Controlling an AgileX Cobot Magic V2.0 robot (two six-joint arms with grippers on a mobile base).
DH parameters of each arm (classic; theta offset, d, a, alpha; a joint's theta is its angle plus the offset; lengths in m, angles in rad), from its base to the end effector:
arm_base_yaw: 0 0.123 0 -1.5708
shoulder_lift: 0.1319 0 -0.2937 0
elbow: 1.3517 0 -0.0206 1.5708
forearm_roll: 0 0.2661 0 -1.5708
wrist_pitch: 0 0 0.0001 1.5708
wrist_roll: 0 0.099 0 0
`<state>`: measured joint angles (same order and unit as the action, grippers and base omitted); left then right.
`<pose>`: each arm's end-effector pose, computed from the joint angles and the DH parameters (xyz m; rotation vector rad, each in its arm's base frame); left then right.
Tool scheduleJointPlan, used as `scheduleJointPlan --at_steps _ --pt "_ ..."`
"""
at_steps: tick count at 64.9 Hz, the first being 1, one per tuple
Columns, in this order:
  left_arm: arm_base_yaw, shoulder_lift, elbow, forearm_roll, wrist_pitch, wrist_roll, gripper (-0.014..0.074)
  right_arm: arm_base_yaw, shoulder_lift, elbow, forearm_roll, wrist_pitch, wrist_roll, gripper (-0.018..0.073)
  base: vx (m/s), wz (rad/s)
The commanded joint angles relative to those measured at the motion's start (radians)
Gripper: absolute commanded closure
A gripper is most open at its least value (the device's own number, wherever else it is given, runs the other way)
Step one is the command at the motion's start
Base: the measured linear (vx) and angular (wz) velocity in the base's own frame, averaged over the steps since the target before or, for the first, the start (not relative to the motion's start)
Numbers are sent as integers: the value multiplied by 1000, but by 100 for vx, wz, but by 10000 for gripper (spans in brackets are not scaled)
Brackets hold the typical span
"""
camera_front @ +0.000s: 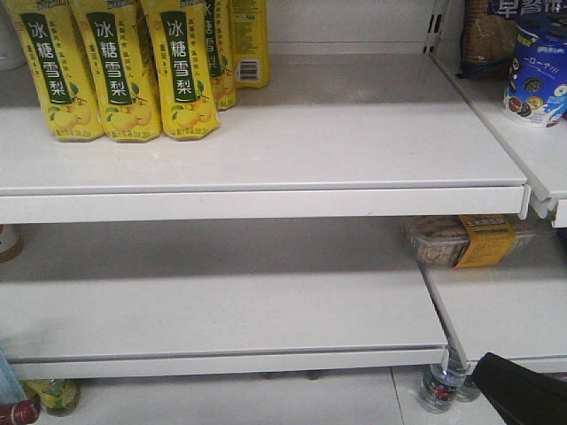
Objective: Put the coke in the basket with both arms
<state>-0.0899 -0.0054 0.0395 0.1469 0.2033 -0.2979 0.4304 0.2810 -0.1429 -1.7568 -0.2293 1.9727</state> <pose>0.0711 -0.0035 0.1801 -0.0771 1.7195 -0.1552 0.0761 0.0592 0.2388 -0.3596 1.6683 0.6693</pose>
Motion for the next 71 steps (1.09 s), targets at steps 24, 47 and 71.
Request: scheduleJointPlan --at_steps 24,47,71 --pt "-2 -21 0 43 -147 45 603 -1 8 -27 527 125 -114 564 0 0" --pt "-2 -21 0 43 -147 45 603 0 8 -27 1175 515 -458 564 0 0" --pt "-2 -21 0 43 -147 45 603 -3 8 123 1563 263 -1118 564 0 0"
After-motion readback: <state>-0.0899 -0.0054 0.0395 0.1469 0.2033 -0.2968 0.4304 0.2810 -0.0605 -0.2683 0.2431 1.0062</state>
